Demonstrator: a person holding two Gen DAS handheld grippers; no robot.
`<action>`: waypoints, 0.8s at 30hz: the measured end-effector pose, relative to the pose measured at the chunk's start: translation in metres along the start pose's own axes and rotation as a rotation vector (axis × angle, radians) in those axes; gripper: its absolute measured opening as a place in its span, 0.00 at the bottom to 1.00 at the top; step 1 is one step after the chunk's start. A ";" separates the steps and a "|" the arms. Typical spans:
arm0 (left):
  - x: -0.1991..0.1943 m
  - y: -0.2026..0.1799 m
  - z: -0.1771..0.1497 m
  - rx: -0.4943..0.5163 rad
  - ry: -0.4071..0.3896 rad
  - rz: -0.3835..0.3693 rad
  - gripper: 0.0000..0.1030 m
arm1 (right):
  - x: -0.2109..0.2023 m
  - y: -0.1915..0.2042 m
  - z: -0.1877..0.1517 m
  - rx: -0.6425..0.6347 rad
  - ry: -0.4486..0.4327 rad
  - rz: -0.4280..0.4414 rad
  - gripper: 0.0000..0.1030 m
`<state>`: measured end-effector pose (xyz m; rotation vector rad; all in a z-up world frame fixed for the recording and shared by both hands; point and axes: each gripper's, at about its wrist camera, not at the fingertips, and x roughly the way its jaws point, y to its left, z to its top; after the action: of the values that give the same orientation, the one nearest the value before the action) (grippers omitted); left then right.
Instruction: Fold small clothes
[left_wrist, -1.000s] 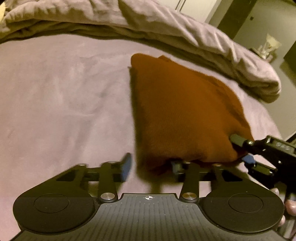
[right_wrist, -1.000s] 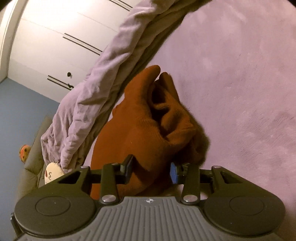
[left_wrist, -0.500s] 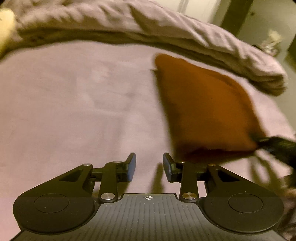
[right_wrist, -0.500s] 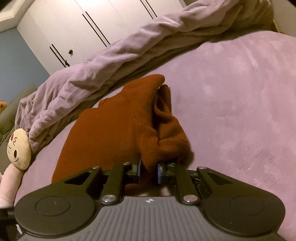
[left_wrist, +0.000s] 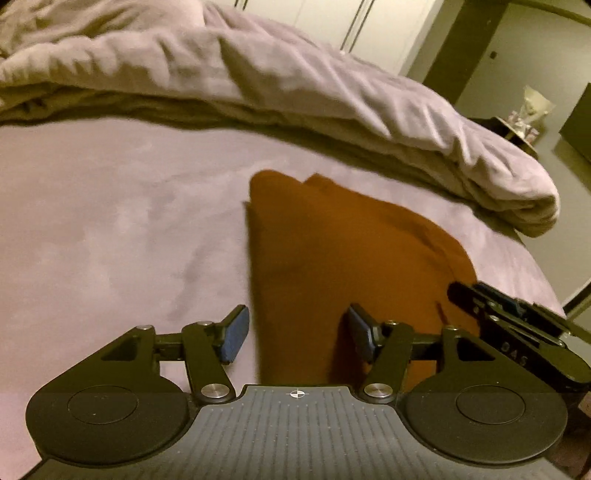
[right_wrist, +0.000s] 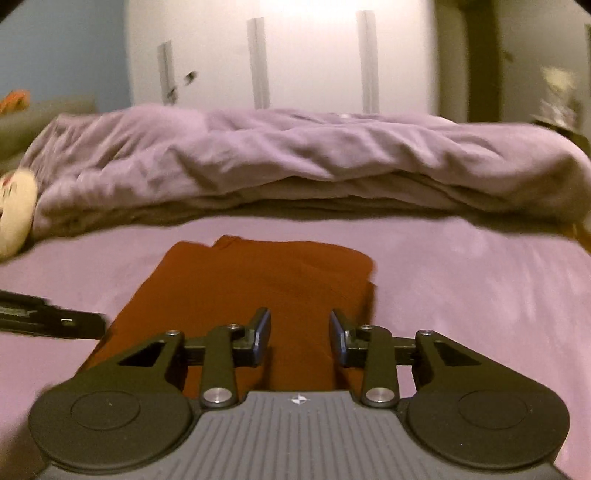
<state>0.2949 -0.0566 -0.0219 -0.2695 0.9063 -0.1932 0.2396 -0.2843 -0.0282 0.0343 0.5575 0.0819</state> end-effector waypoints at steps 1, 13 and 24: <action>0.007 0.001 0.003 -0.007 0.007 -0.001 0.64 | 0.006 0.002 0.002 -0.029 0.004 -0.002 0.29; 0.044 0.026 -0.008 -0.097 0.024 -0.032 0.88 | 0.059 -0.012 -0.024 -0.165 0.066 -0.056 0.24; 0.038 0.056 0.006 -0.241 0.123 -0.261 0.86 | 0.036 -0.084 -0.017 0.274 0.186 0.185 0.72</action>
<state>0.3252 -0.0129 -0.0643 -0.6067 1.0160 -0.3451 0.2664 -0.3651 -0.0660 0.3488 0.7477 0.1900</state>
